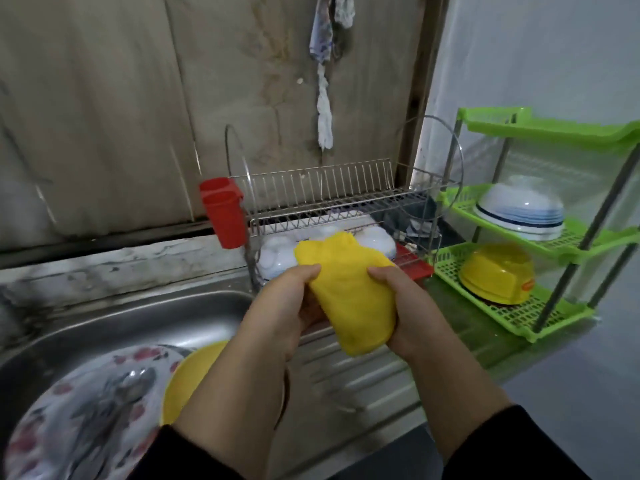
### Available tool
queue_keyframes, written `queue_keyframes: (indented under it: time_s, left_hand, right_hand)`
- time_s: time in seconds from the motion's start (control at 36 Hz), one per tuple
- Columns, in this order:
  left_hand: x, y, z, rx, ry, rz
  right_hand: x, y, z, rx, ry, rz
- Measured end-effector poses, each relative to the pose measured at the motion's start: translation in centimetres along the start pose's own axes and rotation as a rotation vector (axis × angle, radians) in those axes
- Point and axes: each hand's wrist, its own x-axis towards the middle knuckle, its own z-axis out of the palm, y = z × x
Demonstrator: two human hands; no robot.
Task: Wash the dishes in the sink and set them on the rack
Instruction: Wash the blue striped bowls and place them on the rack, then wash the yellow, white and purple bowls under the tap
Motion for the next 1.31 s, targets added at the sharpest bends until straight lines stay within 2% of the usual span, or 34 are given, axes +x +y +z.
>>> queue_keyframes:
  time_s: [0.25,0.36,0.56,0.64,0.72,0.92,1.31]
  left_hand:
    - [-3.9,-3.0,-10.5,0.362,0.275,0.202]
    - [-4.0,-5.1,-14.4,0.539,0.471,0.269]
    - [-3.0,-8.8,-19.1,0.799,0.643,0.201]
    - [-2.8,-9.9,-19.5,0.906,0.626,0.14]
    - [-2.8,-10.9,-19.7,0.944,0.576,0.151]
    - [-2.9,-12.1,-20.0,0.974,0.592,0.2]
    - [-3.1,-12.0,-19.8,0.968,0.548,0.157]
  right_hand:
    - [-1.6,7.9,4.1,-0.108,-0.066,0.024]
    - [-1.9,10.6,5.1,-0.19,-0.016,0.025]
    - [-2.0,14.7,5.4,-0.233,0.078,0.063]
    - [-2.4,15.7,5.3,-0.262,0.115,0.045]
    - [-2.9,16.5,5.2,-0.306,0.145,0.015]
    - [-3.7,17.3,5.1,-0.36,0.058,-0.038]
    - [-3.7,17.5,5.2,-0.438,-0.009,-0.03]
